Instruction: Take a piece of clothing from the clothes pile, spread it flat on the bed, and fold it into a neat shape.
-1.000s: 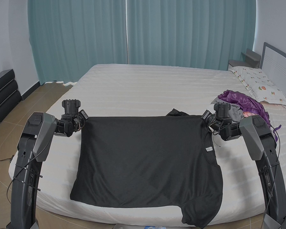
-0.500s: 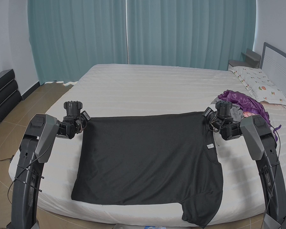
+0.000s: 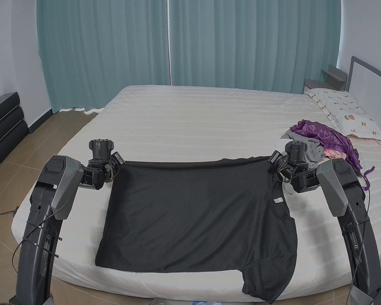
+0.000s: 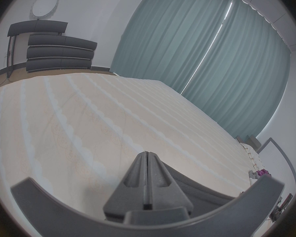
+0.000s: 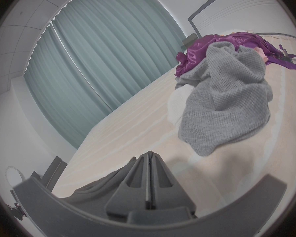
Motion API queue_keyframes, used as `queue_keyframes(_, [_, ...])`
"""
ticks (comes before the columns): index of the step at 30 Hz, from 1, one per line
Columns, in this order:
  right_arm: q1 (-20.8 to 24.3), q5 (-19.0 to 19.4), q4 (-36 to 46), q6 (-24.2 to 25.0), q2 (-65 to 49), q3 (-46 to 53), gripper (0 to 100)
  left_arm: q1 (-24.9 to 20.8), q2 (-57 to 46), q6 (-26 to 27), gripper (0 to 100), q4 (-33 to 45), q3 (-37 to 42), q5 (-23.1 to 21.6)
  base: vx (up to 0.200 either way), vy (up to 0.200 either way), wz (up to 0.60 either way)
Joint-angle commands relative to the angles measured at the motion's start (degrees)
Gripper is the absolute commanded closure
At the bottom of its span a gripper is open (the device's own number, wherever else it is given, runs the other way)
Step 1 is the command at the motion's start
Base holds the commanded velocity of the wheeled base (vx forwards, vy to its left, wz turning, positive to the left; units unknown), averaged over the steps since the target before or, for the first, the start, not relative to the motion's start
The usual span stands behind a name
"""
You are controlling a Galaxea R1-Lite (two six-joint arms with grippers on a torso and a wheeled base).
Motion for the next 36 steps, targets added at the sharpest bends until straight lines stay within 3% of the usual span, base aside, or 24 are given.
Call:
queue_keyframes(1, [0.3, 0.0, 0.0, -0.3, 1.7, 0.0, 100, 0.0, 0.8, 0.0, 100, -0.1, 0.0, -0.1, 0.000, 0.000, 0.00])
queue_keyframes(8, [0.9, 0.0, 0.5, -0.5, 3.0, 0.0, 100, -0.4, 1.8, -0.1, 100, 0.1, 0.0, 0.0, 0.000, 0.000, 0.00])
queue_keyframes(9, [0.9, 0.0, 0.7, -0.5, 3.0, 0.0, 100, -0.4, 2.0, -0.1, 0, 0.1, 0.0, 0.0, 0.000, 0.000, 0.00])
queue_keyframes(10, [0.9, 0.0, 0.7, -0.5, 3.0, 0.0, 100, -0.4, 2.1, -0.1, 0, 0.1, 0.0, 0.0, 0.000, 0.000, 0.00])
queue_keyframes(11, [0.9, 0.0, 0.7, -0.5, 3.0, 0.0, 0, -0.4, 2.1, 0.0, 0, 0.2, 0.0, 0.0, 0.000, 0.000, 0.00])
queue_keyframes(18, [0.2, -0.3, 0.3, 0.2, 0.2, 0.0, 0, -0.4, 1.6, -0.3, 0, 0.4, 0.0, 0.5, 0.000, 0.000, 0.00])
queue_keyframes(24, [-1.1, -0.8, -2.6, 2.6, -7.1, 10.8, 0, 1.3, -3.9, -0.7, 0, 0.4, 6.8, 0.5, 0.000, 0.000, 0.00])
queue_keyframes(28, [-1.4, 0.0, -7.9, 4.1, -15.5, 25.3, 0, 2.7, -12.1, -2.7, 0, 0.1, 16.2, -1.1, 0.000, 0.000, 0.00])
queue_keyframes(35, [-0.5, 5.9, -17.4, 8.3, -33.1, 55.3, 0, 4.9, -29.7, -4.8, 0, -0.1, 39.7, -10.5, 0.000, 0.000, 0.00])
queue_keyframes(36, [-0.5, 5.9, -17.4, 8.3, -33.1, 55.3, 0, 4.9, -29.7, -4.8, 0, -0.1, 39.7, -10.5, 0.000, 0.000, 0.00])
